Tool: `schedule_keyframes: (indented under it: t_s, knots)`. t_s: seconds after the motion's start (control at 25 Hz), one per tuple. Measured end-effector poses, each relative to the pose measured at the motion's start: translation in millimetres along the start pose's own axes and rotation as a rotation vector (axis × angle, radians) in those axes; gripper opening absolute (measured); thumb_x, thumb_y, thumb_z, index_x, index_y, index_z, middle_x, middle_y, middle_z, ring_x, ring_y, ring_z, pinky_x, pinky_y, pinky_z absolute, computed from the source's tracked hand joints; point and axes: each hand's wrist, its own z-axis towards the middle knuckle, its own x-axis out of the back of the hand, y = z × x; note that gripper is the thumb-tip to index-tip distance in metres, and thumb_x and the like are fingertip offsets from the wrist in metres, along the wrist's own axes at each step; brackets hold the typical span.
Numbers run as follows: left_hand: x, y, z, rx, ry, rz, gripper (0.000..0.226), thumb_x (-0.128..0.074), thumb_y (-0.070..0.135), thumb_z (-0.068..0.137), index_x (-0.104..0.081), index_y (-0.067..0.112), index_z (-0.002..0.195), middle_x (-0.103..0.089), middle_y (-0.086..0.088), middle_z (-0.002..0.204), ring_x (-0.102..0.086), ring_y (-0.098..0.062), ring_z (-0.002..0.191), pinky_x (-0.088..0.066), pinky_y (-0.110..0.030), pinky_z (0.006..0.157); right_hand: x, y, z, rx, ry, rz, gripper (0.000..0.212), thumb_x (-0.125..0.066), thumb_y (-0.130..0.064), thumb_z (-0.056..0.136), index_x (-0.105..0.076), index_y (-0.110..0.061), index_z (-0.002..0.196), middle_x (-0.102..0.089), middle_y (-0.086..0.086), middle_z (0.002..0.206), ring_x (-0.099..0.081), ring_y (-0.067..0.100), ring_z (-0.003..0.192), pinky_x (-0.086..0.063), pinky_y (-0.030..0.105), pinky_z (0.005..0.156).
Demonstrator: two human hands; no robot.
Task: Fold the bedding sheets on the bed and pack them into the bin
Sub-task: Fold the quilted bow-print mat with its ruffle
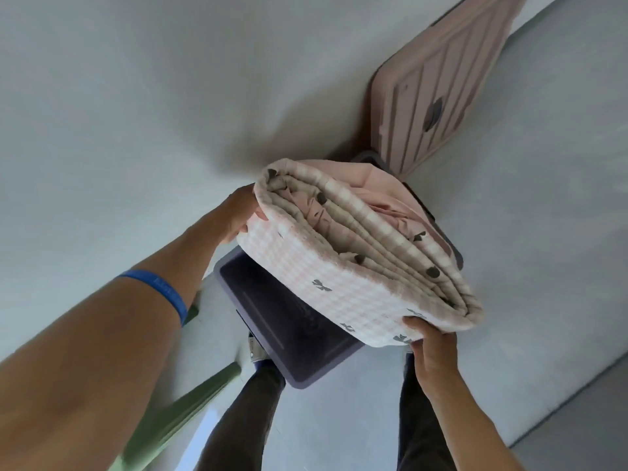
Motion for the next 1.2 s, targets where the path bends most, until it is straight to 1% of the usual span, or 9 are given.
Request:
schedule_keyframes:
  t_s: [0.16,0.28,0.44,0.6,0.8,0.88,0.96,1.08,1.2]
  knots:
    - [-4,-6,49,-0.058,-0.068,0.135,0.041,-0.05,0.019,0.074,-0.066,0.03,0.11,-0.067,-0.004,0.116,-0.054,-0.021,0.098,-0.045,-0.037,0.084,-20,85,8,-0.1,0.147,0.142,0.058,-0.06,0.017,0.076,-0.063,-0.02,0.121,-0.066,0.006,0.124,-0.059,0.032,0.121,-0.052,0.042,0.085]
    - [-24,-1,74,-0.127,-0.172,0.254,0.048,-0.053,-0.005,0.073,-0.063,0.021,0.112,-0.065,-0.009,0.116,-0.054,-0.027,0.106,-0.047,-0.041,0.09,-18,124,14,-0.146,0.197,0.207,0.053,-0.058,0.015,0.077,-0.065,-0.02,0.116,-0.066,0.007,0.119,-0.056,0.035,0.123,-0.051,0.044,0.088]
    - [-33,-11,78,-0.056,-0.169,0.327,0.052,-0.053,-0.005,0.071,-0.063,0.023,0.114,-0.064,-0.011,0.115,-0.055,-0.032,0.107,-0.049,-0.052,0.096,-10,144,4,-0.122,0.298,0.207,0.058,-0.061,0.016,0.075,-0.065,-0.019,0.12,-0.065,0.01,0.128,-0.057,0.032,0.124,-0.043,0.054,0.105]
    - [-35,-37,55,-0.05,-0.152,0.292,0.033,-0.053,-0.002,0.079,-0.064,0.025,0.095,-0.067,-0.009,0.1,-0.06,-0.031,0.1,-0.051,-0.046,0.089,-13,130,2,-0.144,0.377,0.15,0.051,-0.06,0.017,0.075,-0.066,-0.023,0.107,-0.068,0.004,0.113,-0.059,0.033,0.12,-0.049,0.045,0.093]
    - [-20,-85,19,-0.061,0.068,0.012,0.026,-0.046,0.006,0.096,-0.061,0.024,0.086,-0.064,0.004,0.079,-0.059,-0.02,0.08,-0.047,-0.024,0.059,-14,81,5,0.012,0.24,-0.153,0.056,-0.068,0.017,0.069,-0.068,-0.019,0.112,-0.072,0.002,0.11,-0.065,0.024,0.107,-0.054,0.042,0.086]
    - [-8,-104,1,-0.007,0.157,-0.161,0.028,-0.04,-0.004,0.096,-0.055,0.019,0.1,-0.059,0.005,0.085,-0.056,-0.022,0.091,-0.052,-0.028,0.066,-29,33,3,0.099,0.146,-0.347,0.05,-0.07,0.014,0.069,-0.07,-0.016,0.108,-0.073,-0.001,0.098,-0.069,0.013,0.09,-0.054,0.03,0.067]
    - [-13,-119,-11,0.113,0.23,-0.367,0.021,-0.041,0.006,0.098,-0.057,0.017,0.106,-0.065,0.002,0.089,-0.061,-0.024,0.095,-0.053,-0.042,0.083,-48,-17,14,0.174,0.088,-0.566,0.042,-0.072,0.005,0.069,-0.07,-0.018,0.104,-0.072,-0.002,0.09,-0.069,0.015,0.081,-0.05,0.024,0.052]
    - [-51,-142,-22,0.381,0.311,-0.722,0.023,-0.044,0.027,0.095,-0.064,0.017,0.1,-0.069,-0.007,0.1,-0.065,-0.03,0.096,-0.053,-0.057,0.088,-83,-77,40,0.341,0.013,-0.89,0.028,-0.066,-0.02,0.06,-0.064,-0.026,0.087,-0.065,-0.005,0.076,-0.061,0.019,0.07,-0.045,0.029,0.057]
    - [-106,-169,-20,0.624,0.248,-0.968,0.014,-0.048,0.026,0.086,-0.052,0.017,0.077,-0.061,-0.007,0.106,-0.055,-0.034,0.107,-0.045,-0.06,0.095,-125,-96,85,0.394,-0.128,-1.223,0.03,-0.064,-0.036,0.065,-0.06,-0.029,0.094,-0.063,-0.008,0.082,-0.061,0.017,0.077,-0.045,0.031,0.069]
